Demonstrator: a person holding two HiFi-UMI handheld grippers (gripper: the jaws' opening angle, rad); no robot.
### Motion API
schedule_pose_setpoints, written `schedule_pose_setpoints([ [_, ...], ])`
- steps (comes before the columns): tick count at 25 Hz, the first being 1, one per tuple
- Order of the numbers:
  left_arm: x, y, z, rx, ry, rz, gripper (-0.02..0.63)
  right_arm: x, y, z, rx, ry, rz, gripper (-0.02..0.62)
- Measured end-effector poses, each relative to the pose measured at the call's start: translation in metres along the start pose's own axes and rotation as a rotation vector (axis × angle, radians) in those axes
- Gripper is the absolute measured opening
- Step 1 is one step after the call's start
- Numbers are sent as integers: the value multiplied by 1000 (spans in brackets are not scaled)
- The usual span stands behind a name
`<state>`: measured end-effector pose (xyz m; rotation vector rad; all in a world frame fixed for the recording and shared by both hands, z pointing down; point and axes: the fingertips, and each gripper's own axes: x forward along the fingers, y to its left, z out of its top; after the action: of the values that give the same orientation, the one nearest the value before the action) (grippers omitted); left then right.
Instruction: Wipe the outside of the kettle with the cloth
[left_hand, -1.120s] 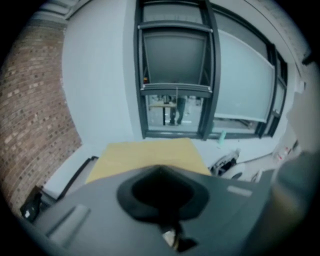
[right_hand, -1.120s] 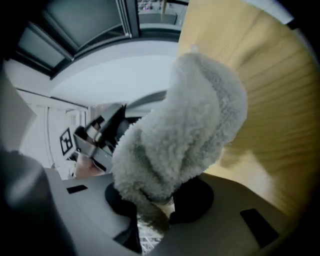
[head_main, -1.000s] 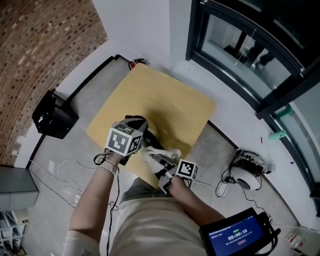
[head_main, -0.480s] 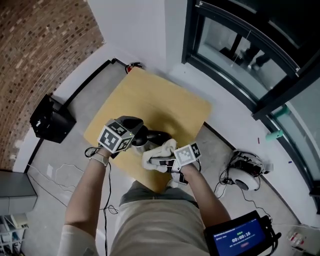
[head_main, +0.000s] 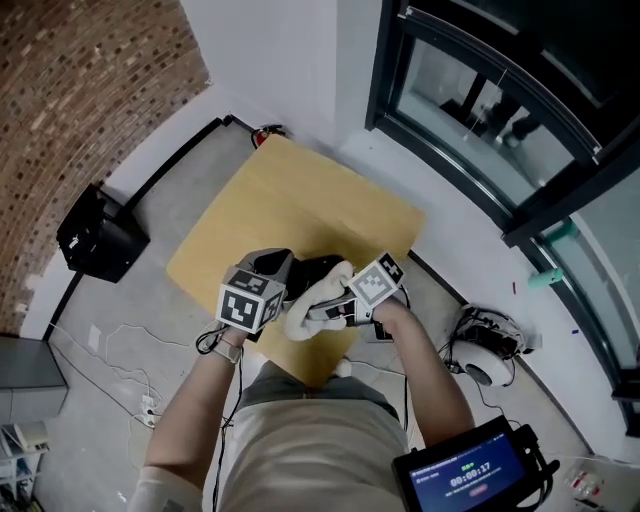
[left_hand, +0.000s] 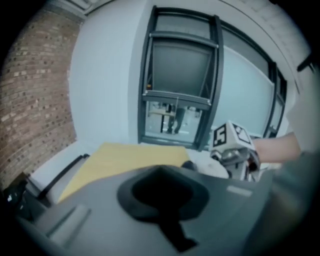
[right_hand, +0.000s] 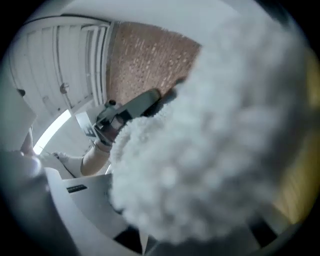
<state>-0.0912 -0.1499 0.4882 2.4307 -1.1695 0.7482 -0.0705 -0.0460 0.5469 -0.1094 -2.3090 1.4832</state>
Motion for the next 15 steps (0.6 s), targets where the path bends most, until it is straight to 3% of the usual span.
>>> schedule_pose_setpoints([
  [2,0,0,1,7,5,-1,-11,27,18,-8,-55,86,42,121],
  [4,-1,3,0,-2,15,-15,-11,43,-4,-24,-6,130,0,120],
  [7,-4,7,-2,-31,16,-42,-5,49,-81,-58,83,233,-271,121],
  [8,-4,8,-1,-30,13,-42,-5,51,-78,-56,85,233,-270,121],
  [11,-1,7,3,5,3,-22,-6,57,5,-19,73,90,51,120],
  [12,-1,7,3,14,0,-17,-6,57,18,-12,82,56,122,120],
  [13,-2,7,3,19,-1,-13,-6,58,13,-13,107,49,137,121],
  [14,-3,7,2,20,-2,-11,-6,60,-9,-24,147,66,90,121],
  [15,-4,6,1,18,-1,-11,-6,62,-41,-40,191,98,-13,121],
])
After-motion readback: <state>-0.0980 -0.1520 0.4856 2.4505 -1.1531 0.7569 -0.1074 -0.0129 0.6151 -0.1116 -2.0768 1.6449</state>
